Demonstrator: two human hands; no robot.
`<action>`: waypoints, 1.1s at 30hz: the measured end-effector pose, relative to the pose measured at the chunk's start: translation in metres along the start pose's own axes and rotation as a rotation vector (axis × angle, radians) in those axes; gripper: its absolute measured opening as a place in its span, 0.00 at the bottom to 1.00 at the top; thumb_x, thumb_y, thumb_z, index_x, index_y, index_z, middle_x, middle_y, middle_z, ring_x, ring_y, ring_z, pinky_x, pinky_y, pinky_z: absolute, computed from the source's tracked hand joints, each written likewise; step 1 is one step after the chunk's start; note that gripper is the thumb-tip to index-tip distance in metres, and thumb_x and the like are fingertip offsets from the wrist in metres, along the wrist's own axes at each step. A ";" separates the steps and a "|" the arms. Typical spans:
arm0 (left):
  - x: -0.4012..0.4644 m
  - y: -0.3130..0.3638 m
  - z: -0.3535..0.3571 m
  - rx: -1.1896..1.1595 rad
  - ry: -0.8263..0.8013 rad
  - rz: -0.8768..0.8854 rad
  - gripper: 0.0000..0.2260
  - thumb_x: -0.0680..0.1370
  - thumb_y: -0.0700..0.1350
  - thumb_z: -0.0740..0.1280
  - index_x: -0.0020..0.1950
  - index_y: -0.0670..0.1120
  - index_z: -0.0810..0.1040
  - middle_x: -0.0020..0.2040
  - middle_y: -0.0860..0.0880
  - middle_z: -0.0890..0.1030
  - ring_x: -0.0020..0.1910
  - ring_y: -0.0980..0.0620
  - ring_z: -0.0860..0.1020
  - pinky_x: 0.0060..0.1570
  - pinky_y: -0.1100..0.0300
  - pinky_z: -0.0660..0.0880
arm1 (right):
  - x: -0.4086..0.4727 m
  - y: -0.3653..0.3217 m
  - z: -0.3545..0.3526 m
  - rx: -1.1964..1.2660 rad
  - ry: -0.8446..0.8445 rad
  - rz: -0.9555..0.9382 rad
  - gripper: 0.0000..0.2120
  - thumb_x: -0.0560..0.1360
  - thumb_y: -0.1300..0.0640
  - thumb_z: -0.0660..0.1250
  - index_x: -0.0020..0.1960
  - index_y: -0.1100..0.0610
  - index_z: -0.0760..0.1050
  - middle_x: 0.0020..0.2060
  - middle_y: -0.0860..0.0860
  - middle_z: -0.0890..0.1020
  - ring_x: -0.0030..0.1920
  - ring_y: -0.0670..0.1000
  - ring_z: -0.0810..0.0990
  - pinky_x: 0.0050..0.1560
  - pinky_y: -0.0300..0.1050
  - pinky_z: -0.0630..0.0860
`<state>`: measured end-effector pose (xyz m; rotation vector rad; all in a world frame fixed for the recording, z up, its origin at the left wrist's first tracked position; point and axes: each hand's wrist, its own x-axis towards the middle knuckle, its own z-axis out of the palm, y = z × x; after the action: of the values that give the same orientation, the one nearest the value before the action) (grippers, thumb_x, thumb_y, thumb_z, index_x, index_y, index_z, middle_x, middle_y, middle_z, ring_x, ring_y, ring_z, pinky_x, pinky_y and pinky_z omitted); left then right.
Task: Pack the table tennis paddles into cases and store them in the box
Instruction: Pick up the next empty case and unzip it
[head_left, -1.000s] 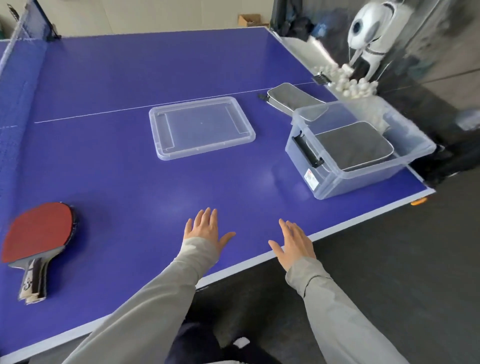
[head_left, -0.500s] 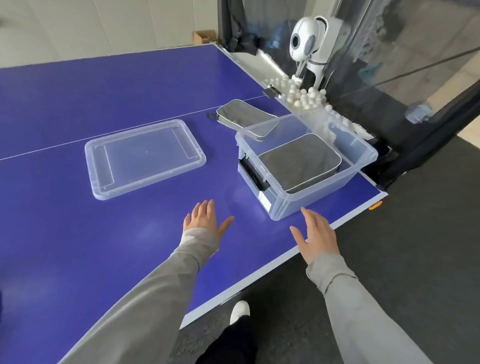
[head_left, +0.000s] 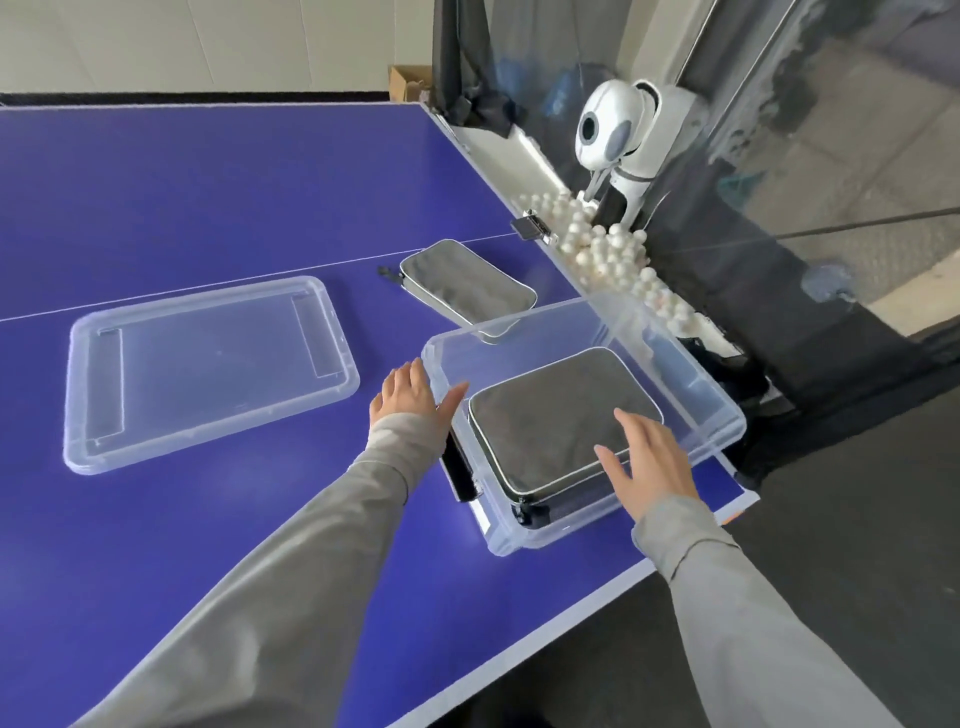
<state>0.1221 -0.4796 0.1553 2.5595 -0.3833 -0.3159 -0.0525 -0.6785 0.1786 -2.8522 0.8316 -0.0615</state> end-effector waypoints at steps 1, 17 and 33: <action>0.009 0.006 0.002 -0.011 0.014 -0.009 0.35 0.77 0.64 0.55 0.76 0.43 0.54 0.75 0.47 0.59 0.75 0.48 0.55 0.71 0.50 0.54 | 0.012 0.002 0.000 -0.001 -0.005 -0.007 0.26 0.78 0.49 0.61 0.73 0.58 0.63 0.68 0.54 0.70 0.69 0.55 0.66 0.65 0.51 0.66; 0.095 0.050 0.055 0.053 0.257 -0.302 0.24 0.77 0.62 0.57 0.62 0.44 0.71 0.58 0.48 0.72 0.60 0.46 0.67 0.45 0.51 0.70 | 0.296 0.008 0.012 0.090 -0.068 -0.326 0.24 0.78 0.49 0.61 0.71 0.59 0.65 0.67 0.56 0.71 0.68 0.58 0.65 0.65 0.51 0.62; 0.098 0.049 0.059 -0.019 0.429 -0.399 0.16 0.74 0.52 0.68 0.51 0.39 0.77 0.47 0.45 0.79 0.48 0.41 0.76 0.43 0.57 0.67 | 0.475 -0.023 0.131 -0.111 -0.541 -0.147 0.37 0.73 0.34 0.60 0.68 0.63 0.67 0.67 0.61 0.70 0.69 0.62 0.64 0.65 0.56 0.65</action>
<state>0.1861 -0.5800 0.1182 2.5794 0.2892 0.0947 0.3719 -0.8942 0.0501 -2.7989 0.5209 0.7216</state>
